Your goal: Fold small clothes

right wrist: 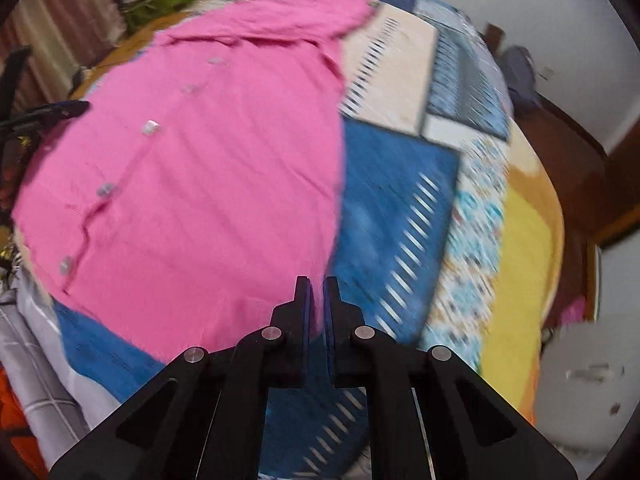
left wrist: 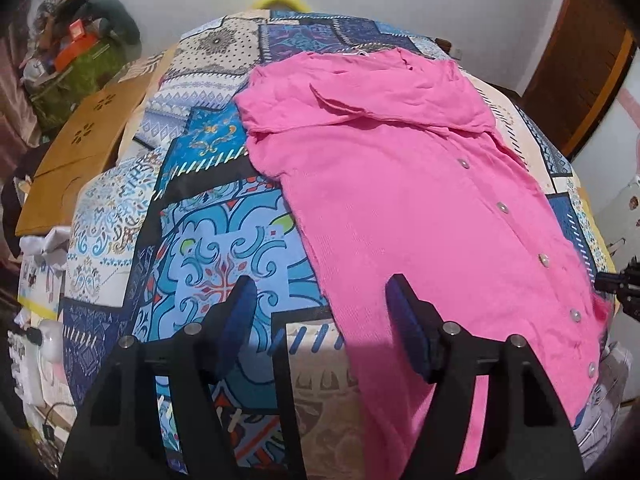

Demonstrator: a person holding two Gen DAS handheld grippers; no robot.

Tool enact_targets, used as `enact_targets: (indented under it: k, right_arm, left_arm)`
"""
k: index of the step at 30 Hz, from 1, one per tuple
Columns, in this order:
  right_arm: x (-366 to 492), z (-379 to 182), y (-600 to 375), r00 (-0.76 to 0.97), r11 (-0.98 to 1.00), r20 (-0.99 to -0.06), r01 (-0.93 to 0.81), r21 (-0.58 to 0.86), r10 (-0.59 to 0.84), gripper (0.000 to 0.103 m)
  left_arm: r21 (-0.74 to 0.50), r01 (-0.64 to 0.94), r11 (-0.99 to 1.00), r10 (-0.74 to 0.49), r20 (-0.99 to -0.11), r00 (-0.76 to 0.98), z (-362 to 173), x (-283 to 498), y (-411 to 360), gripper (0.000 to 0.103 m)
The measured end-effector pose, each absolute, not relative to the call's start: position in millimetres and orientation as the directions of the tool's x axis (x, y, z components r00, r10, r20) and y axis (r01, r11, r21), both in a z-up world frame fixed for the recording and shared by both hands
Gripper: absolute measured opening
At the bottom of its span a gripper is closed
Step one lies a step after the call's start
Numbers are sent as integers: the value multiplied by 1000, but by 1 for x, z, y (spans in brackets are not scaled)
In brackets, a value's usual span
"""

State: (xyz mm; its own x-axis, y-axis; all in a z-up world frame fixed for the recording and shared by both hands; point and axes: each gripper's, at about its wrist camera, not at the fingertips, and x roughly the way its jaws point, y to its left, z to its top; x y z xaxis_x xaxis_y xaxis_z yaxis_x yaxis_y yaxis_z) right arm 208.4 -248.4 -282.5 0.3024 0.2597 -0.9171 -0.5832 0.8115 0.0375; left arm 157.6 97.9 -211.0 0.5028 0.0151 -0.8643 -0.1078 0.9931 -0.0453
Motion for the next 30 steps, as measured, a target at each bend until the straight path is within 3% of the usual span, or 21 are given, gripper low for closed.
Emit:
enact_targets:
  k: [3,5,7,10,13,14,15,16,17,18,19,21,30]
  right_arm:
    - [209,-274,-255,330,828,-899,-557,62,289,6]
    - [213,-265,-254,345,832,-881,-548,91,323,15]
    - [218,-260,-249,363,831,-866,-547,101,344,36]
    - [225,-265,-236,354,819,-863,-563,110,359,42]
    - [227,-282,-228,312,821,-888,-560,114,337,42]
    - [227,-288,-228,302,822,-892,-557,121,336,42]
    - [227,-293,-230,294,825,-894,-550,130,337,42]
    - [227,-297,-231,282,827,-894,-543,150,348,41]
    - [227,-299,-233,274,828,-891,-534,172,361,41]
    - [229,-302,-234,262,829,-889,-525,195,375,37]
    - [232,-303,-233,246,823,-884,-522,225,398,22]
    - [235,-303,-229,224,808,-879,-532,251,421,6]
    - [272,-288,-180,271,760,-863,-625,180,427,5]
  left_arm:
    - [-79,-112,991,-14,-874,486,-206,150,99,67]
    - [-125,-102,987,-62,-877,476,-202,142,99,67]
    - [-137,-83,987,-83,-877,473,-200,133,94,67]
    - [-121,-45,992,-86,-879,469,-201,121,82,66]
    - [-82,-7,997,-69,-874,481,-200,109,70,53]
    - [-75,2,997,-66,-872,484,-200,105,68,45]
    - [-72,9,997,-68,-870,488,-199,103,66,29]
    - [-68,15,998,-67,-870,488,-199,101,65,20]
    - [-64,18,998,-64,-871,487,-198,100,65,3]
    - [-62,17,998,-63,-871,487,-198,101,66,2]
    - [-57,14,998,-57,-869,491,-197,102,67,2]
    - [-31,-6,999,-24,-866,500,-196,108,72,2]
    - [-34,-142,989,37,-881,471,-205,172,131,2]
